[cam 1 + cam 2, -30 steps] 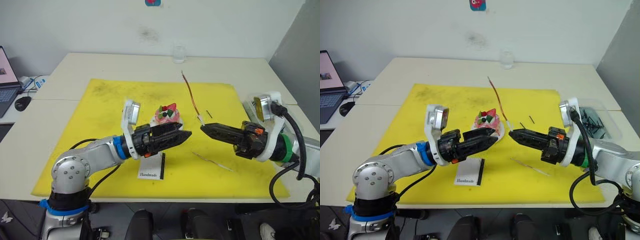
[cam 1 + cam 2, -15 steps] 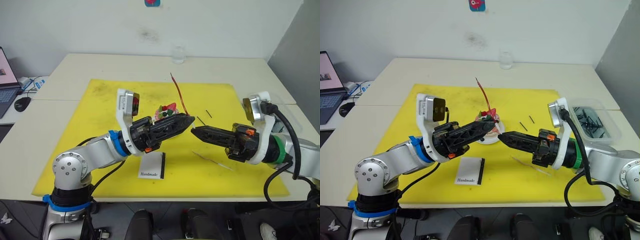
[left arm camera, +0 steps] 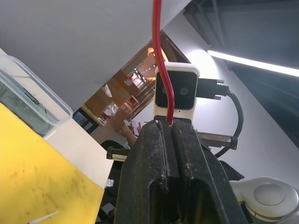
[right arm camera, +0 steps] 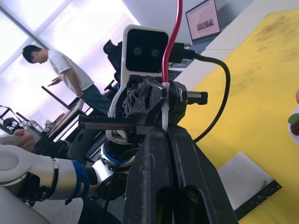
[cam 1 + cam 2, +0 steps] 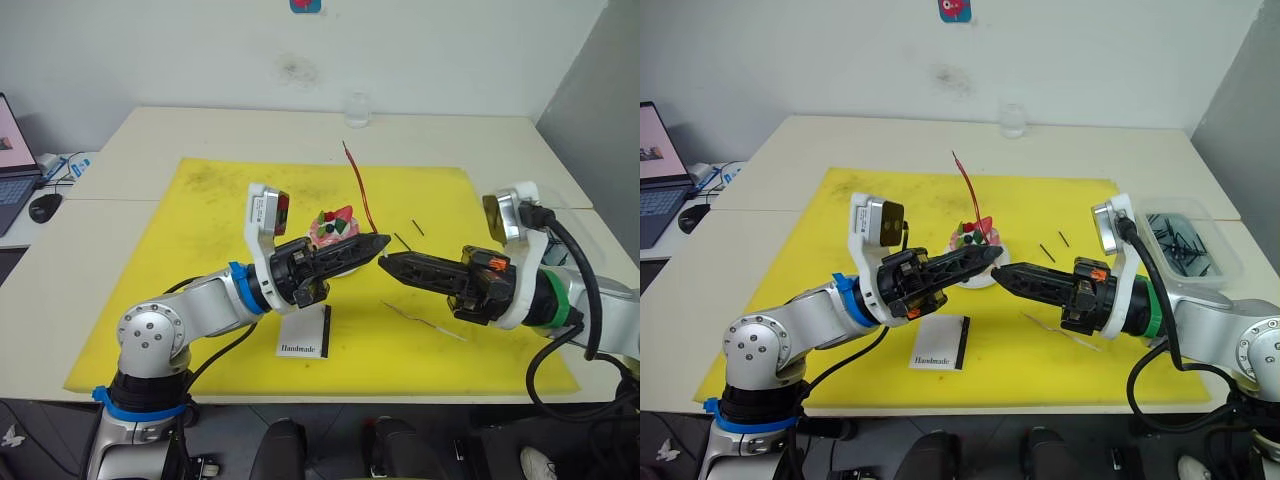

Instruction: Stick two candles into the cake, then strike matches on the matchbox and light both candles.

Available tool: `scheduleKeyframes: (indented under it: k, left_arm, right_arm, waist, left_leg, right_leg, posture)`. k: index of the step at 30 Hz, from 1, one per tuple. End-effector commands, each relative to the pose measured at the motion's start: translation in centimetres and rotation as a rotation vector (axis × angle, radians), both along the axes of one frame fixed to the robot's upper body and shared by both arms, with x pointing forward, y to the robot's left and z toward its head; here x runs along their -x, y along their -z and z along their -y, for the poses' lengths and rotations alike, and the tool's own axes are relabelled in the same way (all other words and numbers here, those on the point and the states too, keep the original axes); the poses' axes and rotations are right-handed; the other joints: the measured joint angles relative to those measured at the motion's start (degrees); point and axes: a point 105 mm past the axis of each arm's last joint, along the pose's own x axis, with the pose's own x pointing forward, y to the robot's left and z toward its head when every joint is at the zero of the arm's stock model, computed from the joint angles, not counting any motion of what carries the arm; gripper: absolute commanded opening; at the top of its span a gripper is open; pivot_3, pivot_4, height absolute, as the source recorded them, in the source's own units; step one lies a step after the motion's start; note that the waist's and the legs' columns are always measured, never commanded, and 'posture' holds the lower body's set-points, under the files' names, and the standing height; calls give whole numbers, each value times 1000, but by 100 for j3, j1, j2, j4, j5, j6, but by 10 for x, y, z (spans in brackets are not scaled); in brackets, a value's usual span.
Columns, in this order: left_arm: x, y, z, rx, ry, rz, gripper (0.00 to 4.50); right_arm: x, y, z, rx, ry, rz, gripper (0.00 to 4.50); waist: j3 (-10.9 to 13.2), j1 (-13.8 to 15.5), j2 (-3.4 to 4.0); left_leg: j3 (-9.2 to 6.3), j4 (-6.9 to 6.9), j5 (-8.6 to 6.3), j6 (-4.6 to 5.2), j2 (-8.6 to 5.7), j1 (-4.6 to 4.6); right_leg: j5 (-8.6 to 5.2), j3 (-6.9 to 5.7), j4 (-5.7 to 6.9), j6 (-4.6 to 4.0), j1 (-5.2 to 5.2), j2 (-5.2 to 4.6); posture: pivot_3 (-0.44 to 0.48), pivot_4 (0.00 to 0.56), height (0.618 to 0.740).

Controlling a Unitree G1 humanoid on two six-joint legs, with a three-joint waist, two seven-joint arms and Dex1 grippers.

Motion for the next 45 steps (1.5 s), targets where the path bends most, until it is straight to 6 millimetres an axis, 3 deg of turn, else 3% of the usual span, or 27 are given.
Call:
scheduleKeyframes:
  k: [1, 3, 6, 13, 17, 24, 34, 45]
  left_arm:
    - [6, -8, 2, 18, 29, 41, 9]
    - [6, -7, 1, 17, 31, 45, 9]
    - [4, -10, -3, 3, -10, 82, 0]
    - [-16, -19, -27, -186, -214, 298, 0]
    - [-42, -23, -62, -367, -410, 456, 0]
    - [-86, 3, -97, -549, -586, 592, 0]
    - [-114, 19, -87, -551, -592, 658, 0]
    - [-120, 27, -73, -518, -552, 639, 0]
  right_arm:
    - [6, -8, -3, -8, -26, 36, 0]
    - [7, -8, -3, -8, -32, 31, 0]
    - [6, -5, -1, 21, -19, 50, 628]
    - [-4, 8, 10, 309, 4, 286, 3033]
    - [-14, 8, 10, 443, 8, 467, 4469]
    - [-23, 3, -14, 436, -13, 602, 4493]
    - [-33, 14, -21, 514, 38, 661, 4493]
    - [-43, 10, -18, 503, 167, 677, 4493]
  waist:
    - [0, 0, 0]
    - [0, 0, 0]
    - [0, 0, 0]
    - [2, 0, 1]
    - [2, 1, 2]
    - [3, 10, 3]
    - [5, 25, -3]
    - [5, 19, -3]
  left_leg:
    - [0, 0, 0, 0, 0, 0]
    - [0, 0, 0, 0, 0, 0]
    - [0, -1, 0, 0, 0, 0]
    - [4, -4, 0, 0, -5, 0]
    - [2, -13, -1, -1, -3, 0]
    - [7, -44, -1, -1, 3, -2]
    - [7, -23, 0, -1, 10, -87]
    - [6, -7, 0, -1, 8, -88]
  right_leg:
    - [0, 0, 0, 0, 0, 0]
    - [0, 0, 0, 0, 0, 0]
    - [0, 0, 0, 0, 0, 0]
    - [-3, 0, -2, -6, -7, 0]
    - [-9, -5, -4, -16, -15, -1]
    - [-18, -5, -5, -30, -31, -2]
    - [-17, -9, -4, -20, -94, -5]
    - [-12, -14, 6, -13, -91, -3]
  posture:
    - [0, 150, 740]
    - [0, 150, 740]
    - [0, 150, 740]
    - [0, 150, 740]
    - [0, 150, 740]
    - [0, 150, 740]
    - [0, 150, 740]
    - [0, 150, 740]
